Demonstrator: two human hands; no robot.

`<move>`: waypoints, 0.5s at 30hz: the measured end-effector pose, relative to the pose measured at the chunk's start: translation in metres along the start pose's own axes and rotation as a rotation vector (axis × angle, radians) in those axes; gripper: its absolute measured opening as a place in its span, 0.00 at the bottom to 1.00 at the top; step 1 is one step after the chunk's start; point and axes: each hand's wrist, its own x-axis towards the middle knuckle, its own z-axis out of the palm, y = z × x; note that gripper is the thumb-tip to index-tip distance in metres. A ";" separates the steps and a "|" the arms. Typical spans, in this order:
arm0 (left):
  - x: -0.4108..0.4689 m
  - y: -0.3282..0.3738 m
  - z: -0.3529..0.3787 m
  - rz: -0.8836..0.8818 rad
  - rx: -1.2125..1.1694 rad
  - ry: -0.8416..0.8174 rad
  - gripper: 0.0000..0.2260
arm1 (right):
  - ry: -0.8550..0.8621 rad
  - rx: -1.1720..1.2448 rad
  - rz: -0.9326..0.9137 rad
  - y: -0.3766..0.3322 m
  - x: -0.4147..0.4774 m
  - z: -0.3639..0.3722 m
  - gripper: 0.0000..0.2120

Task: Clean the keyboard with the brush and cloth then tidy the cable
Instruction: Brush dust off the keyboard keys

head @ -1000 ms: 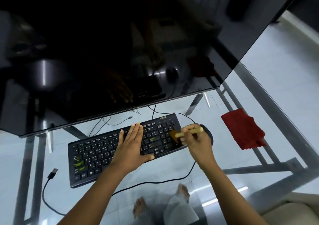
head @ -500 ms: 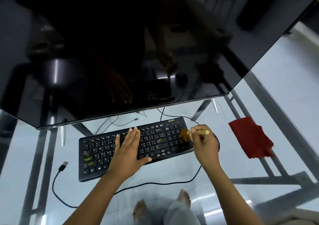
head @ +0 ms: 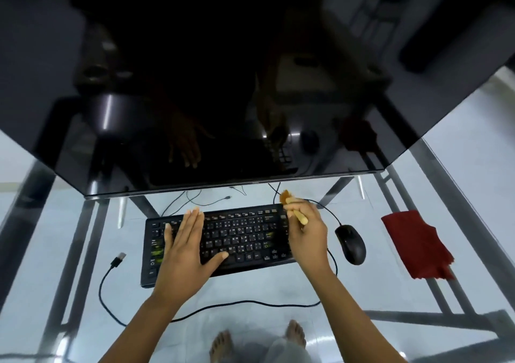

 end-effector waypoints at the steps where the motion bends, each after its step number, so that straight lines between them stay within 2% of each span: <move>1: -0.004 -0.005 -0.003 -0.021 -0.015 0.031 0.43 | -0.054 0.011 -0.013 -0.001 0.000 0.002 0.07; 4: -0.017 -0.022 -0.007 -0.095 -0.058 0.107 0.41 | -0.306 -0.006 -0.056 -0.006 0.000 0.015 0.05; 5: -0.022 -0.028 -0.008 -0.126 -0.073 0.132 0.41 | -0.293 -0.019 -0.060 -0.009 -0.001 0.018 0.05; 7: -0.029 -0.037 -0.008 -0.198 -0.114 0.187 0.40 | -0.154 -0.026 -0.065 -0.012 0.002 0.022 0.06; 8: -0.032 -0.042 -0.008 -0.242 -0.145 0.218 0.40 | -0.148 -0.030 -0.088 -0.014 0.002 0.023 0.06; 11: -0.041 -0.056 -0.009 -0.329 -0.241 0.264 0.39 | -0.341 -0.073 -0.146 -0.018 -0.003 0.034 0.05; 15: -0.050 -0.063 -0.007 -0.299 -0.303 0.221 0.41 | -0.214 -0.088 -0.149 -0.030 -0.001 0.043 0.06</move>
